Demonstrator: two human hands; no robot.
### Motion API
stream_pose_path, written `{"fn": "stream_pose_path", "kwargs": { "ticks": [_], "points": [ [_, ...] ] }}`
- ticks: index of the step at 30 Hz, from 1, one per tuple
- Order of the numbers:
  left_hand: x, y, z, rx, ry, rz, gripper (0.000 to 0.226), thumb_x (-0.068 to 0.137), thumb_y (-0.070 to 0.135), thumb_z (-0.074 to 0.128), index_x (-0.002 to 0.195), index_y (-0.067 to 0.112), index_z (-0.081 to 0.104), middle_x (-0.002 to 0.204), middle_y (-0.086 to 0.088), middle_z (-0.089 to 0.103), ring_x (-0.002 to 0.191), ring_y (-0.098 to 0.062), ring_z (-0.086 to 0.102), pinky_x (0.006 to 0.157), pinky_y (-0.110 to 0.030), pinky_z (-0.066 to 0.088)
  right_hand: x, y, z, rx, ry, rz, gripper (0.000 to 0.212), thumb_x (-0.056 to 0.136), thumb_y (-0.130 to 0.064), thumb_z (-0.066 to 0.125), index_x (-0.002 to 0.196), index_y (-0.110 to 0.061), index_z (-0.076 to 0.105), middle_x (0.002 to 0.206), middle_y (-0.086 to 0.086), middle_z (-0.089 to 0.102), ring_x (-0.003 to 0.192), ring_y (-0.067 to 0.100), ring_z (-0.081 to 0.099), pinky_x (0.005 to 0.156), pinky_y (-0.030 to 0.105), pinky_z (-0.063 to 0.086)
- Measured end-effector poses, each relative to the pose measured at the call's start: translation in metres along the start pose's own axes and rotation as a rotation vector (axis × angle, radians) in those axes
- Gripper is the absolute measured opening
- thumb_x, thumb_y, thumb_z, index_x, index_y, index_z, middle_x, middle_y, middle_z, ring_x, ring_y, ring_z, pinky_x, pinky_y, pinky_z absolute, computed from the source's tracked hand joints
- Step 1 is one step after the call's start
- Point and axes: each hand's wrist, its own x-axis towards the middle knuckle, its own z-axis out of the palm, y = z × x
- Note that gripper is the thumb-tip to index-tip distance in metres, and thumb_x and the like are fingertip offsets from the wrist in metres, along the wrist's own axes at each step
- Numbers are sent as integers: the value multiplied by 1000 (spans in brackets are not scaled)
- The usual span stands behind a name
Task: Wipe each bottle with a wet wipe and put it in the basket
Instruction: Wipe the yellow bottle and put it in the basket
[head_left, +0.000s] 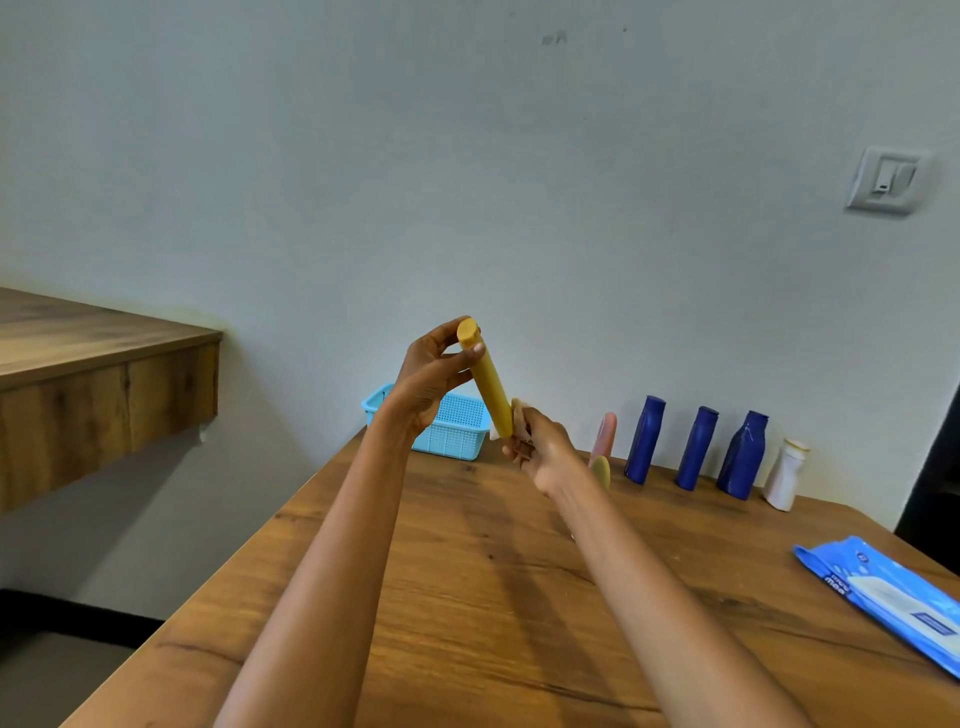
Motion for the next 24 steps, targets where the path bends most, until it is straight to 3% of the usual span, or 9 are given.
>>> {"fn": "stream_pose_path", "kwargs": {
  "ticks": [3,6,11,14,17,21,24],
  "points": [
    [1,0,-1,19,27,15,43,85,6,65,126,11,53,114,-2,62,95,-14,64,84,-29,55,-8,3,-5,95,-68,93,27,89,-35,62,85,-8,62,74,7,58,64,13,51,59,24,46],
    [1,0,-3,35,53,27,46,84,7,66,128,10,52,113,-1,61,92,-13,65,83,-28,56,-14,8,-6,-13,-95,97,27,89,-36,61,85,-9,62,72,3,55,62,10,48,57,23,43],
    [0,-3,0,57,77,8,46,83,9,67,127,9,53,115,-2,60,99,-15,63,84,-29,55,-18,4,-2,-209,53,-188,23,93,-27,51,79,-11,61,59,1,53,52,12,43,50,23,34],
    [-2,-7,3,89,59,-17,45,83,10,68,126,10,54,115,0,60,103,-17,61,80,-24,55,-18,-1,10,-391,72,-404,32,94,-41,49,76,-18,62,73,0,61,68,13,54,66,30,46],
    [-2,-8,5,119,11,-34,47,83,13,69,127,11,54,118,0,60,105,-18,62,77,-22,56,-23,-15,26,-354,73,-519,29,96,-39,47,87,-17,65,87,3,65,82,15,59,79,34,52],
    [-2,-5,6,130,-44,-36,45,84,16,68,126,11,56,119,-2,63,104,-17,64,75,-22,56,-24,-28,35,-341,88,-708,30,96,-35,48,104,-13,66,95,5,66,87,15,60,77,28,50],
    [-1,-3,5,124,-22,-26,45,84,14,68,127,11,55,119,-2,62,105,-17,63,75,-22,56,-16,-14,26,-427,128,-760,31,96,-35,48,102,-11,66,91,6,66,81,16,60,67,24,48]
  ]
}}
